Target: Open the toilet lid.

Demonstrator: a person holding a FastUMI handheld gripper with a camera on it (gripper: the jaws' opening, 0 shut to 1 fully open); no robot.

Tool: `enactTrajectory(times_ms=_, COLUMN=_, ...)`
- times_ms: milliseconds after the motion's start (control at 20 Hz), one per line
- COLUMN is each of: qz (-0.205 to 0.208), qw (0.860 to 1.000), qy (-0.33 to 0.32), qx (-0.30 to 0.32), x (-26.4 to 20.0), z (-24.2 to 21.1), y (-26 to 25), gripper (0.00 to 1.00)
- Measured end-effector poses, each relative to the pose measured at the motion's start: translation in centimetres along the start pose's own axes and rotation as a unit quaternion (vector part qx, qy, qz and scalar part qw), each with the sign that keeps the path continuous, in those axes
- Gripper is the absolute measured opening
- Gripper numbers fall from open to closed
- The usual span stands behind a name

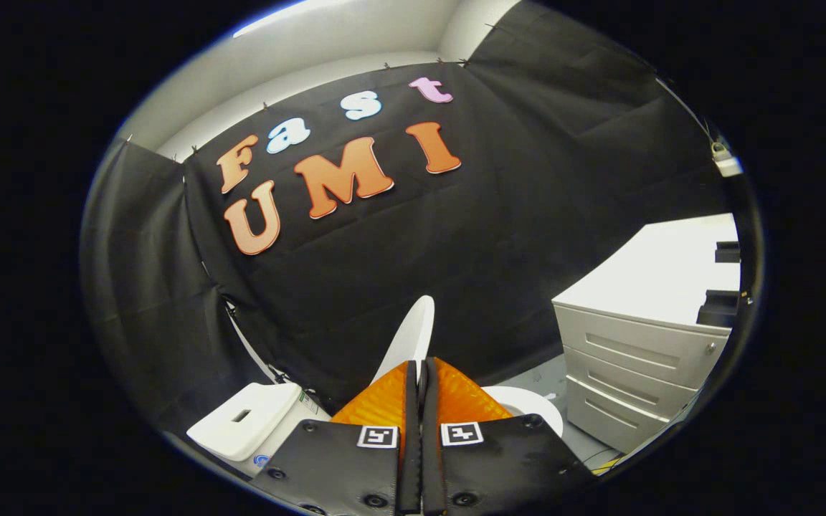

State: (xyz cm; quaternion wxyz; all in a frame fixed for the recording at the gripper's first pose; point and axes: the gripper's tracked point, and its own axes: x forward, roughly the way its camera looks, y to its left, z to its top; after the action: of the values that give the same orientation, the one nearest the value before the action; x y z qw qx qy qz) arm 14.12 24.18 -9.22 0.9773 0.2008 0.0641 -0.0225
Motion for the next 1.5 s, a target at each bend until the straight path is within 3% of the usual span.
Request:
enactTrajectory(times_ms=350, qz=0.01, qw=1.0, qy=0.018, qx=0.004, x=0.4, z=0.7, y=3.3, gripper=0.09)
enactTrajectory(times_ms=550, qz=0.024, qw=0.999, qy=0.011, qx=-0.023, x=0.2, z=1.4, y=6.4, gripper=0.09)
enactTrajectory(times_ms=1050, qz=0.089, qw=0.99, qy=0.009, qx=-0.109, x=-0.5, z=2.0, y=18.3, gripper=0.09)
enactTrajectory(times_ms=1500, qz=0.161, qw=0.97, qy=0.019, qx=-0.182, x=-1.9, z=-0.1, y=29.8, gripper=0.09)
